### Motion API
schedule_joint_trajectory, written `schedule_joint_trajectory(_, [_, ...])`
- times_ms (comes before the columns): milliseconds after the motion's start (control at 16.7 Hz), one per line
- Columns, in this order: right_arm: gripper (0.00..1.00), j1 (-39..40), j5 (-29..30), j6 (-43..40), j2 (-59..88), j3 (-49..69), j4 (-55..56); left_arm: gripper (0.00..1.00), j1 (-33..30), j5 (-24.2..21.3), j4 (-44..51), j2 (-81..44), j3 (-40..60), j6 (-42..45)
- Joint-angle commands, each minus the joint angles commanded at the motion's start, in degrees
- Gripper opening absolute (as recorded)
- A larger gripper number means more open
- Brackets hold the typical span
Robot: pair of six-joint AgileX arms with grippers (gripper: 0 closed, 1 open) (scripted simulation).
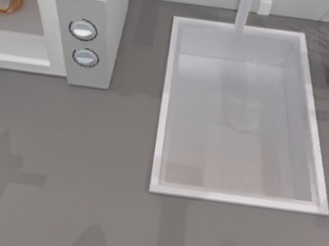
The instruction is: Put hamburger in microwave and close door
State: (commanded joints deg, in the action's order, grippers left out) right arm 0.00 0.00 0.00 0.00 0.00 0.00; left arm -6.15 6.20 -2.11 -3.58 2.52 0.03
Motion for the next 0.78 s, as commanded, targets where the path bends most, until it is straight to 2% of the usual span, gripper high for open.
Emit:
schedule_joint_trajectory(360, [1.0,0.0,0.0,0.0,0.0,0.0,0.0,0.0,-3.5,3.4,-6.3,-10.9,3.4,0.2])
schedule_joint_trajectory(780, [1.0,0.0,0.0,0.0,0.0,0.0,0.0,0.0,-3.1,3.1,-4.5,-8.7,3.0,0.1])
